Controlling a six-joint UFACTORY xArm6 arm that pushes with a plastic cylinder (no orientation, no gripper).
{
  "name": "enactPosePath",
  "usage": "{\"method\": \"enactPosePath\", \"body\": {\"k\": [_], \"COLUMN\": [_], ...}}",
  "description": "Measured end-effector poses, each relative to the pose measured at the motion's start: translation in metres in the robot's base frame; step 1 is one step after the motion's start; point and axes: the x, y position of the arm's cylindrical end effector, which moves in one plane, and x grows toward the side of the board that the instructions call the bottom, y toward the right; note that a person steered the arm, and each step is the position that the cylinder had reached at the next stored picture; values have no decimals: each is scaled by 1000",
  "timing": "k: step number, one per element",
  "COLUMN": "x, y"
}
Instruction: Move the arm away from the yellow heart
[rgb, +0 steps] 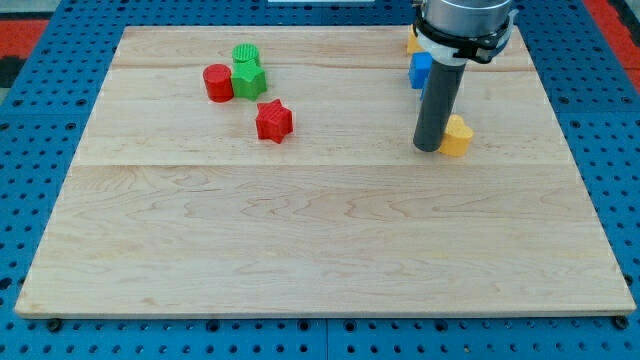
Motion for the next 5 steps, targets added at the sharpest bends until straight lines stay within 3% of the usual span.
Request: {"method": "enactPosePath", "body": {"k": [2,5], "x": [7,11], "y": [-69,-96]}}
